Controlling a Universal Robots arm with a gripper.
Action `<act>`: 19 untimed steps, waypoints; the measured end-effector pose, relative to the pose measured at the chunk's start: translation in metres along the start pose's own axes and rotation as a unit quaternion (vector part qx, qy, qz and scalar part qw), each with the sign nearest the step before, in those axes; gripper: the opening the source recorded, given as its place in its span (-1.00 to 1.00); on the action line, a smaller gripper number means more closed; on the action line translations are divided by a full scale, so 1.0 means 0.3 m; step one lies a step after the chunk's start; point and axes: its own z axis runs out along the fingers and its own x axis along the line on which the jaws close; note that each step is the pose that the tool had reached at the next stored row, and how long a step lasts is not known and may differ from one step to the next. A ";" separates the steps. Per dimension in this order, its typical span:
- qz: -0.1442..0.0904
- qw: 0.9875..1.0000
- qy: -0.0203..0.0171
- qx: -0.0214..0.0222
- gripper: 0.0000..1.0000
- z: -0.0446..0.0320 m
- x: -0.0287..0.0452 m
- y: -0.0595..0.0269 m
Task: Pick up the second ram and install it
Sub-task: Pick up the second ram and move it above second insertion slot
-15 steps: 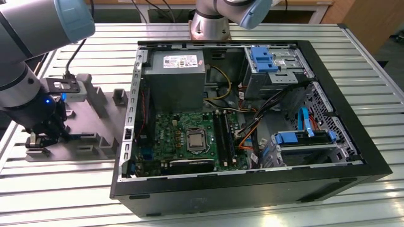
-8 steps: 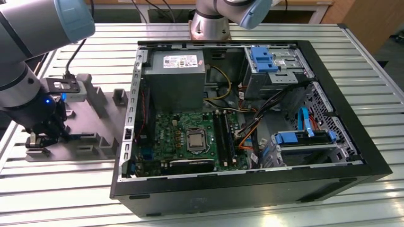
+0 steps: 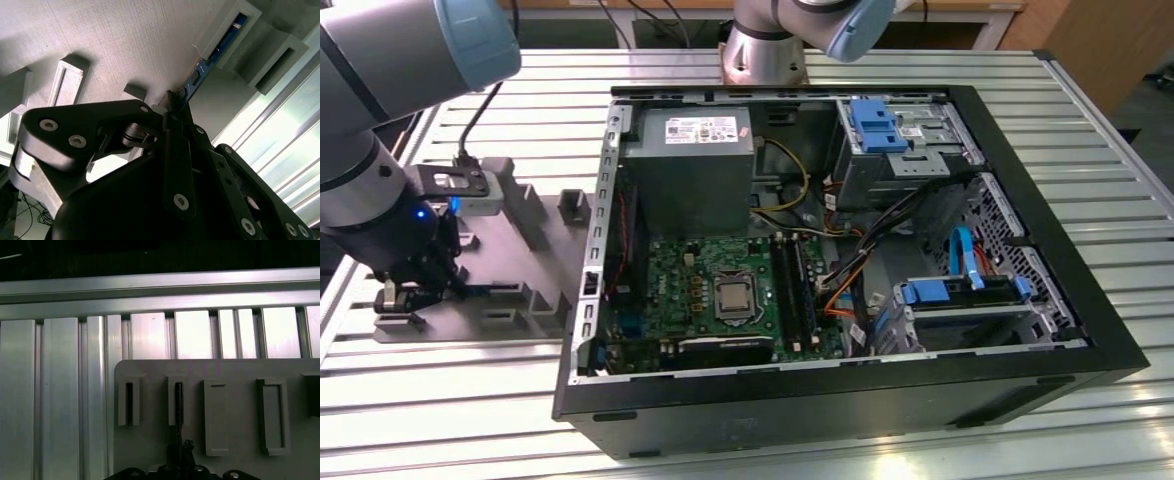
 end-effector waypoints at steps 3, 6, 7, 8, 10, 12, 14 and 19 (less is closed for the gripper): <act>0.000 1.000 0.000 0.000 -0.72 0.000 0.000 0.000; 0.000 1.000 0.000 0.000 -0.72 0.000 0.000 0.000; 0.000 1.000 0.000 0.000 -0.72 0.000 0.000 0.000; 0.000 1.000 0.000 0.000 -0.72 0.000 0.000 0.000; 0.000 1.000 0.000 0.000 -0.72 -0.004 0.000 0.000; 0.000 1.000 0.000 0.000 -0.72 -0.014 0.000 0.001; 0.000 1.000 0.000 0.000 -0.72 -0.030 -0.001 0.002; 0.000 1.000 0.000 0.000 -0.72 -0.073 -0.002 0.004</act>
